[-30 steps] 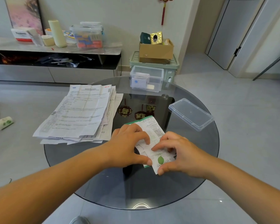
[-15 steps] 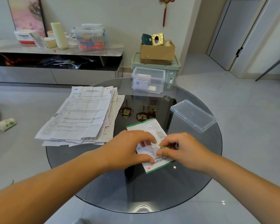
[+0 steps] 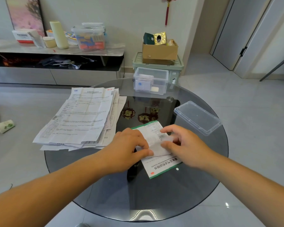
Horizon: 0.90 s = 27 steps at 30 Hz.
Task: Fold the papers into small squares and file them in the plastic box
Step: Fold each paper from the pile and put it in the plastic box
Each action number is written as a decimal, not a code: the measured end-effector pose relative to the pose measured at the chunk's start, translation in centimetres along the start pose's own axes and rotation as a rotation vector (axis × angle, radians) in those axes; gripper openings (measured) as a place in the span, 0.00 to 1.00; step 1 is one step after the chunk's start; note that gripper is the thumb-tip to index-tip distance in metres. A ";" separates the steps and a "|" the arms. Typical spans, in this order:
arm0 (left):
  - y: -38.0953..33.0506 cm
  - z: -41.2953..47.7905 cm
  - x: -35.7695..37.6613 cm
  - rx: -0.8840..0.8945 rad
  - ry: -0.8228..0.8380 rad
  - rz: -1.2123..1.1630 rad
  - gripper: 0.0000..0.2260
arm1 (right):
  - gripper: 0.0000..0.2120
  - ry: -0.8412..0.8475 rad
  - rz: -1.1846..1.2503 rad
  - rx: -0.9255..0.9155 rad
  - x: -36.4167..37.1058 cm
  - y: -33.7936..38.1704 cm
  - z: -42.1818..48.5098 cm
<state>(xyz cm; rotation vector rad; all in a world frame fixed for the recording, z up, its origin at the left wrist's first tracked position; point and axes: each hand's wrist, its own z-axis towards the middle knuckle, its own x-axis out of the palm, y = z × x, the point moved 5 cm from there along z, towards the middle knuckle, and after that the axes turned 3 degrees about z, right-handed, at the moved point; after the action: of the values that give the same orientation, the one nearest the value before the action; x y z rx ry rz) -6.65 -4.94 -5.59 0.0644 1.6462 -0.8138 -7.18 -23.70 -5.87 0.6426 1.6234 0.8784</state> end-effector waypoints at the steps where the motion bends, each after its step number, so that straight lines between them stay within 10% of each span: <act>1: 0.0 0.0 0.0 -0.008 0.008 0.057 0.07 | 0.13 -0.023 -0.013 0.003 0.0 0.1 0.3; 10: 0.4 0.1 0.4 -0.119 -0.129 0.051 0.33 | 0.38 -0.121 -0.474 0.004 1.5 1.4 1.1; 20: 0.9 1.2 0.3 -0.057 0.018 0.256 0.23 | 0.09 -0.017 -0.489 -0.125 1.1 1.4 0.0; 27: 0.5 1.3 0.2 -0.001 0.037 0.322 0.32 | 0.23 0.093 -0.514 -0.221 1.8 1.4 -1.1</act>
<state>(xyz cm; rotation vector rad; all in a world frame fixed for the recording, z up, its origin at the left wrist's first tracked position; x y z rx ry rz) -5.34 -5.38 -5.97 0.3367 1.6171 -0.5683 -8.70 -21.74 -5.67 0.0211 1.6379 0.6950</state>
